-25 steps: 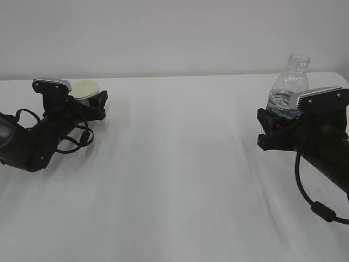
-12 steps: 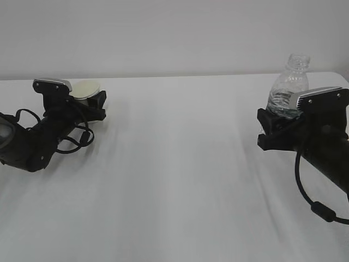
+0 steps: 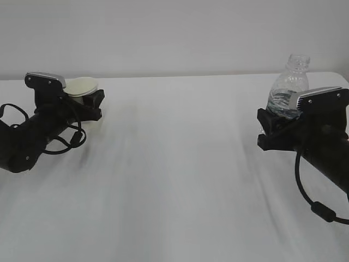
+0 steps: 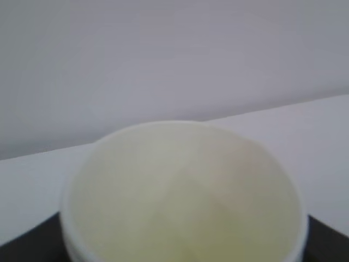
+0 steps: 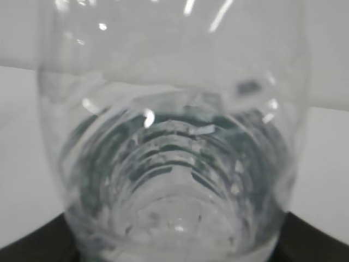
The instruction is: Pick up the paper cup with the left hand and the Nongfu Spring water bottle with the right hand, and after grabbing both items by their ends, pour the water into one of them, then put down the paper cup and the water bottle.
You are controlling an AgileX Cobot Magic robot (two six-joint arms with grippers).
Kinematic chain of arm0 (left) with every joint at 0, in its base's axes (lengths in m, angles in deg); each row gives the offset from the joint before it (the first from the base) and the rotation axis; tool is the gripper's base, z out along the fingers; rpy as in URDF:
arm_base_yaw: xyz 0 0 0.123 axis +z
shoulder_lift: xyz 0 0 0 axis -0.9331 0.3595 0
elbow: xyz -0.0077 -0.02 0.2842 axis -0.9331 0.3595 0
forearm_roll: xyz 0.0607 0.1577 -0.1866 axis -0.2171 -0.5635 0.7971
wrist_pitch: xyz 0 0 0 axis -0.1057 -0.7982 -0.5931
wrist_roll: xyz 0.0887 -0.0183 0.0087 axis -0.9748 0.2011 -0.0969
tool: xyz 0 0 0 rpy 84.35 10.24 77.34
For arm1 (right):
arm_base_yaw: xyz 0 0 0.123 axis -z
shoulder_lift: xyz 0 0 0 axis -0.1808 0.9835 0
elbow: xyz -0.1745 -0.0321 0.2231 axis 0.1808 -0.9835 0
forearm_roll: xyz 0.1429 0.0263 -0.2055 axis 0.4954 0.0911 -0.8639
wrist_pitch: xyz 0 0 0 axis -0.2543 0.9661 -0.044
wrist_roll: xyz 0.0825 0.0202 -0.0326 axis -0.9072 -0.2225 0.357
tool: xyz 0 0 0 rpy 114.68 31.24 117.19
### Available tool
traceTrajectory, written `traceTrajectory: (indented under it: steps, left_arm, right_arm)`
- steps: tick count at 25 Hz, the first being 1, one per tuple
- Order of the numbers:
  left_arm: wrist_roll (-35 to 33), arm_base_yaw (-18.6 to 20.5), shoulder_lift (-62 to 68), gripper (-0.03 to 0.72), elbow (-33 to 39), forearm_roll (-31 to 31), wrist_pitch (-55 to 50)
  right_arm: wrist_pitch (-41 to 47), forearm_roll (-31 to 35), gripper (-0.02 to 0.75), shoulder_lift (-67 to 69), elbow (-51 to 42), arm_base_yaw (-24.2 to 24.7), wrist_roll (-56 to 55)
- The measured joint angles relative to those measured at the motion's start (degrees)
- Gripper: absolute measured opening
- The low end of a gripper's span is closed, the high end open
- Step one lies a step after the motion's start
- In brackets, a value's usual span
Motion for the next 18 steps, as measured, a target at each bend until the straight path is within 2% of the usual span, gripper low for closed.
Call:
traceTrajectory:
  steps: [7, 14, 18]
  left_arm:
    - [0.0, 0.0, -4.3, 0.492, 6.0, -8.3, 0.4]
    - [1.0, 0.0, -10.3, 0.491, 10.4, -12.6, 0.4]
    - [6.4, -0.4, -13.0, 0.484, 10.7, -20.7, 0.5]
  right_arm:
    - [0.0, 0.0, 0.425, 0.0, -0.4, 0.0, 0.1]
    - [0.0, 0.0, 0.425, 0.0, -0.4, 0.0, 0.6]
    - [0.0, 0.0, 0.425, 0.0, -0.4, 0.0, 0.8]
